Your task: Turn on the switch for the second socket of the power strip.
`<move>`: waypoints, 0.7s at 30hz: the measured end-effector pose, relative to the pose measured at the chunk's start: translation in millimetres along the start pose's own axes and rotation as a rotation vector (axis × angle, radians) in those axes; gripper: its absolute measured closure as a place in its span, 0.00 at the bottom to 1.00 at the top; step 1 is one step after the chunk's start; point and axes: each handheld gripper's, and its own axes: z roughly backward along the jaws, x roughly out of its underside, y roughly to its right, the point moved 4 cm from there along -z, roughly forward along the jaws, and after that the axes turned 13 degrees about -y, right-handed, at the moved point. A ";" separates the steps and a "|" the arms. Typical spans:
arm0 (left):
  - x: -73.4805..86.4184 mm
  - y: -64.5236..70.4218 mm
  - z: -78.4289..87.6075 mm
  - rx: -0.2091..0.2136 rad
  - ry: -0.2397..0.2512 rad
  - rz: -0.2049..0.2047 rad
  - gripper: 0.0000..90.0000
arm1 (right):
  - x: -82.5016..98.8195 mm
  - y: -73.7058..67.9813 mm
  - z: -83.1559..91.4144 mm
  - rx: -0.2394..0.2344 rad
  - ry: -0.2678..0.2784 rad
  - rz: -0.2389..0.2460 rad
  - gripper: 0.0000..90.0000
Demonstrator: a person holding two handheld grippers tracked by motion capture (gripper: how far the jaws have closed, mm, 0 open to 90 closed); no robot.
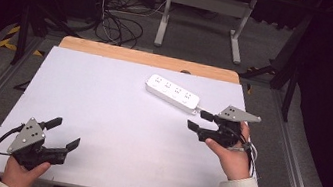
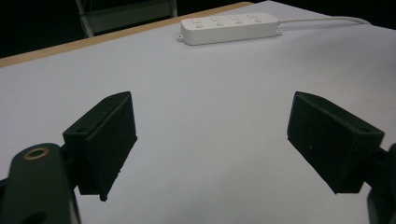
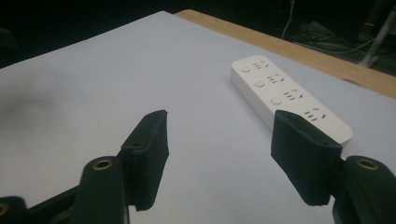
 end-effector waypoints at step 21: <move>-0.1 2.3 2.4 -0.026 0.031 -0.023 0.18 | 58.7 -20.1 -7.5 -0.112 -0.047 0.064 0.32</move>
